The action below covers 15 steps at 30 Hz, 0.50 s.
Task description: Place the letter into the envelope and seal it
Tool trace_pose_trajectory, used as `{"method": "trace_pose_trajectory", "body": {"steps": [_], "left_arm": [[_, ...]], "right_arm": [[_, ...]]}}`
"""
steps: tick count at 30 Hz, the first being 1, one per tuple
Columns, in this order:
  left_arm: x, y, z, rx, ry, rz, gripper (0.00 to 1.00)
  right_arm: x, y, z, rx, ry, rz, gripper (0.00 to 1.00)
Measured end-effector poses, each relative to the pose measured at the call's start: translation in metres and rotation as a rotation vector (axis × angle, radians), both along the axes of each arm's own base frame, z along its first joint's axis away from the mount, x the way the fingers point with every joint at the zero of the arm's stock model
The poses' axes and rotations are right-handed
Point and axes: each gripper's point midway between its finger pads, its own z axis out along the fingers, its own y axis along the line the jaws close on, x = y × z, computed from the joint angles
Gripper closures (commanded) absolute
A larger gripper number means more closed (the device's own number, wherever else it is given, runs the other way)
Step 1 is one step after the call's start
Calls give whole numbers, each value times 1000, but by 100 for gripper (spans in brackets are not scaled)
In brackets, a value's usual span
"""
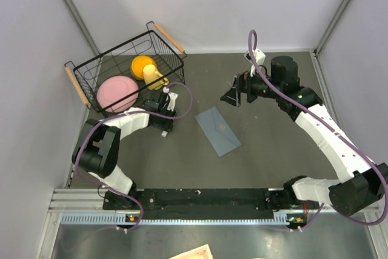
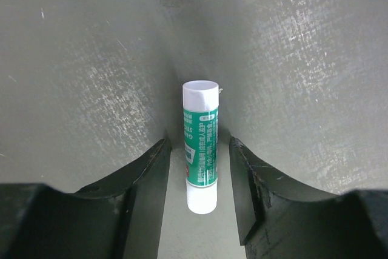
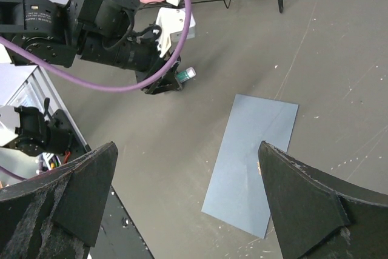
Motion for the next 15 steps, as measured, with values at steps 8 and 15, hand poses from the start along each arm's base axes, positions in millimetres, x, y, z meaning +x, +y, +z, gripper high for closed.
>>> {"method": "trace_pose_trajectory", "body": {"steps": [8, 15], "left_arm": [[0, 0, 0, 0, 0, 0, 47], [0, 0, 0, 0, 1, 1, 44]], "right_arm": [[-2, -1, -3, -8, 17, 0, 1], [-1, -1, -5, -11, 24, 0, 1]]}}
